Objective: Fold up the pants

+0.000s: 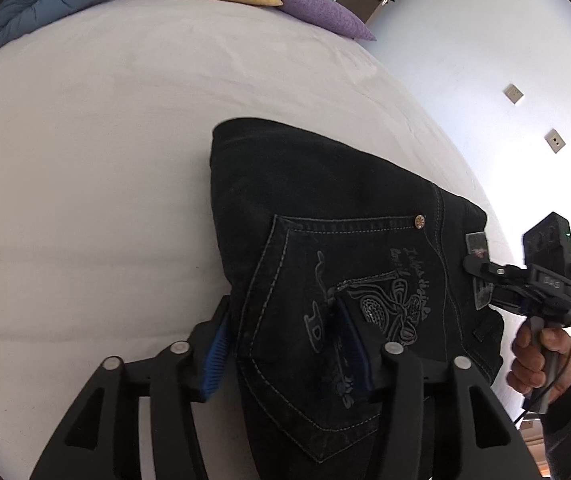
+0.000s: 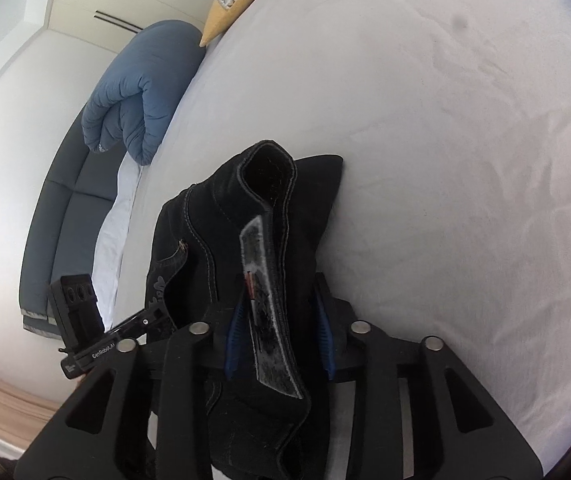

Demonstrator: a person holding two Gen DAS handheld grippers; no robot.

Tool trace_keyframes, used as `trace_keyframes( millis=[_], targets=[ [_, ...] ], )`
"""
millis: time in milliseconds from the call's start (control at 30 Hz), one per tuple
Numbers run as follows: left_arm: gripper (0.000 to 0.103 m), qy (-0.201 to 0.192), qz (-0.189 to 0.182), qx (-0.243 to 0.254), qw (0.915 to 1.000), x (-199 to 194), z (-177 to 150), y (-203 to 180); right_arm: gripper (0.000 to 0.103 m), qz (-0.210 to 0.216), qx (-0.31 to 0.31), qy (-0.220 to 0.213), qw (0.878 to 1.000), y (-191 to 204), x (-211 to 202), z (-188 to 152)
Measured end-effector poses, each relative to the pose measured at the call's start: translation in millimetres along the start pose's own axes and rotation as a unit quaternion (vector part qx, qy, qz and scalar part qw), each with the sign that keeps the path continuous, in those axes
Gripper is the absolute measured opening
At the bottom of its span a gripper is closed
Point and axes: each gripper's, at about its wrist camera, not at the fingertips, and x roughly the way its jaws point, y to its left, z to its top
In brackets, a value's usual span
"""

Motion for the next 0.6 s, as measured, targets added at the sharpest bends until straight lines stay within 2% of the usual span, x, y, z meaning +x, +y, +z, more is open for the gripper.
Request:
trace_keyframes(
  millis=[33,133,167,200,233,267,300,367,400,433,467,533,600],
  targets=[
    [0.060,-0.006,0.013,0.006,0.9999,-4.7,-1.9,-1.2,0.047,-0.008,-0.001,-0.004,1.000,1.8,-2.5,-3.4],
    [0.063,-0.036,0.038,0.018,0.9985,-28.3,-9.7,-9.1,0.053,-0.056,-0.023,-0.039,0.997,19.5,-30.0,-16.8],
    [0.070,-0.052,0.046,0.020,0.9974,-39.5,-14.7,-12.3,0.053,-0.066,-0.031,-0.048,0.996,26.4,-39.6,-22.4],
    [0.083,-0.077,0.063,0.027,0.9947,-54.5,-21.2,-19.1,0.053,-0.077,-0.046,-0.060,0.994,35.3,-50.9,-30.8],
    [0.090,-0.105,0.082,0.037,0.9904,-70.1,-29.1,-27.9,0.055,-0.092,-0.062,-0.074,0.991,46.2,-61.3,-39.4],
    [0.101,-0.128,0.097,0.048,0.9859,-82.5,-36.5,-37.2,0.057,-0.110,-0.077,-0.088,0.987,57.4,-71.5,-49.5],
    [0.103,-0.157,0.116,0.063,0.9788,-98.4,-45.9,-49.7,0.058,-0.128,-0.097,-0.106,0.981,71.0,-81.9,-62.3],
    [0.103,-0.211,0.151,0.091,0.9614,-130.2,-65.7,-75.9,0.059,-0.159,-0.139,-0.151,0.966,101.1,-103.7,-89.9],
    [0.103,-0.248,0.162,0.107,0.9491,-153.2,-80.4,-92.3,0.061,-0.175,-0.159,-0.175,0.956,118.3,-112.9,-102.3],
    [0.103,-0.272,0.171,0.114,0.9399,-166.4,-85.6,-106.0,0.067,-0.186,-0.178,-0.200,0.945,133.5,-124.2,-116.2],
    [0.103,-0.301,0.189,0.120,0.9270,-185.7,-97.8,-118.2,0.071,-0.195,-0.199,-0.236,0.931,151.6,-139.2,-134.9],
    [0.103,-0.327,0.220,0.114,0.9119,-212.7,-106.5,-133.2,0.086,-0.211,-0.226,-0.298,0.903,184.6,-158.8,-164.1],
    [0.103,-0.345,0.223,0.086,0.9076,-245.4,-121.2,-136.8,0.098,-0.232,-0.253,-0.357,0.869,211.0,-182.1,-192.3]
  ],
)
